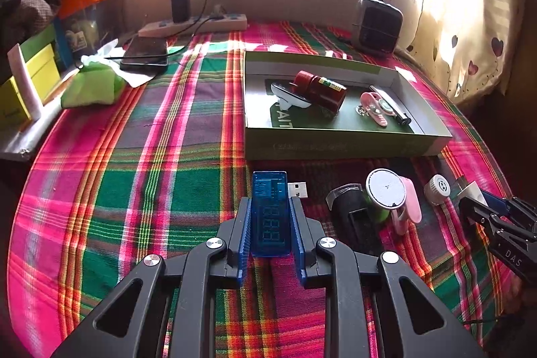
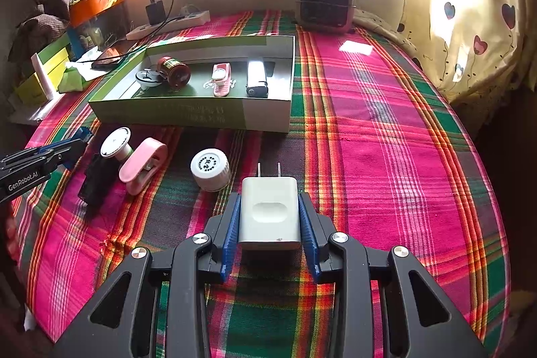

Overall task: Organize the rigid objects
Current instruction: 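Carry the blue tester in the left tool while the right tool carries the white charger to the tray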

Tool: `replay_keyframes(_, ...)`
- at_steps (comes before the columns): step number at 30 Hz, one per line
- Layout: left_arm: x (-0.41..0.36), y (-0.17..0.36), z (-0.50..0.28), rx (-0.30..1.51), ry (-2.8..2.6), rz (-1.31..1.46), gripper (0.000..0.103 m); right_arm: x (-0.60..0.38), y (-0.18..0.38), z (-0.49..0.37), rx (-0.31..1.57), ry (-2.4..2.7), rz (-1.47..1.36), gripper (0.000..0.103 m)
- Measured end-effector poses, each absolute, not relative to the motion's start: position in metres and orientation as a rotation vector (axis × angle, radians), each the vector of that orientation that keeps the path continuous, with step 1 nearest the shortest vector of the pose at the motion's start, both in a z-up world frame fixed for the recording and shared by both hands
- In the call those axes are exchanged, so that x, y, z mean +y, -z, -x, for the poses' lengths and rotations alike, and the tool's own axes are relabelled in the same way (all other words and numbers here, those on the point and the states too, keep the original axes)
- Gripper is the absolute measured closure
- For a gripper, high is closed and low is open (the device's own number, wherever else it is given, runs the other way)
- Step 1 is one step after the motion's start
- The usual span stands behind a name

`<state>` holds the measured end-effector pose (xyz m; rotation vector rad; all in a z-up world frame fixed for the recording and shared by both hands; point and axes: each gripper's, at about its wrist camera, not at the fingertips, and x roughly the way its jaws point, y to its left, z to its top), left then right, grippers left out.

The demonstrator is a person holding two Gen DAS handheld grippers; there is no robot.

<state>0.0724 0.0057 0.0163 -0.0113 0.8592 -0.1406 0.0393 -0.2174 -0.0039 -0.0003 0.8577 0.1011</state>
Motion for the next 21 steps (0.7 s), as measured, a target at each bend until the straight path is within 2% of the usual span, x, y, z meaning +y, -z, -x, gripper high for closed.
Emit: replay_keyframes(21, 0.009, -0.04, -0.079, 0.812, 0.182, 0.036, 0.082, -0.219, -0.02, -0.042, 0.803, -0.123, -0.004, 0.068)
